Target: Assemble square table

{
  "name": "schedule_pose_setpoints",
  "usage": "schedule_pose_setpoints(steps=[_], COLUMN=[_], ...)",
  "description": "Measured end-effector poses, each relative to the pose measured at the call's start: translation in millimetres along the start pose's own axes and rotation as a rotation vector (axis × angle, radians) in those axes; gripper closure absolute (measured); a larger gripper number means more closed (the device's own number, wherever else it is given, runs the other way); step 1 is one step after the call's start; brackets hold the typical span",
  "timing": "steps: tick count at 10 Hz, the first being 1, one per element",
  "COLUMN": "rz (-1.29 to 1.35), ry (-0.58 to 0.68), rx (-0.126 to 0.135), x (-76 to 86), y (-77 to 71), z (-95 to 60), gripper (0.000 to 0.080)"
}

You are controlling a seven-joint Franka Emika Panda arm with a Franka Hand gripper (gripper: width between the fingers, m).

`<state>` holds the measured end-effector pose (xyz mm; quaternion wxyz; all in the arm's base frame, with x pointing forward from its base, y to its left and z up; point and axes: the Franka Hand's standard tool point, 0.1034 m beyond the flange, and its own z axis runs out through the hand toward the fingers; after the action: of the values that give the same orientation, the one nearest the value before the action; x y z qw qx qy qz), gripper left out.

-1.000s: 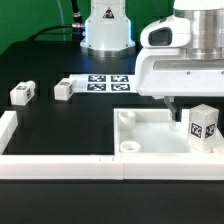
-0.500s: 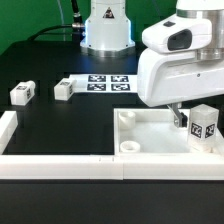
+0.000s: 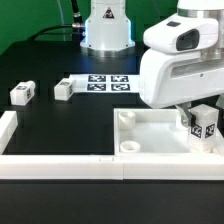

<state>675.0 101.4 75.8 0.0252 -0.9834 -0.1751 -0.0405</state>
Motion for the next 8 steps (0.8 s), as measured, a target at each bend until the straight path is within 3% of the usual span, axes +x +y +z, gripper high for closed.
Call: schedule_pose_setpoints(steps=[4,8], rz=[0.072,0.531], ry=[0.002,-0.001], rx=[0.003,0.009], x=[0.1,-0.3], y=[-0.2,1.3], z=[0.4,0.3], gripper=[0.0512,0.0511])
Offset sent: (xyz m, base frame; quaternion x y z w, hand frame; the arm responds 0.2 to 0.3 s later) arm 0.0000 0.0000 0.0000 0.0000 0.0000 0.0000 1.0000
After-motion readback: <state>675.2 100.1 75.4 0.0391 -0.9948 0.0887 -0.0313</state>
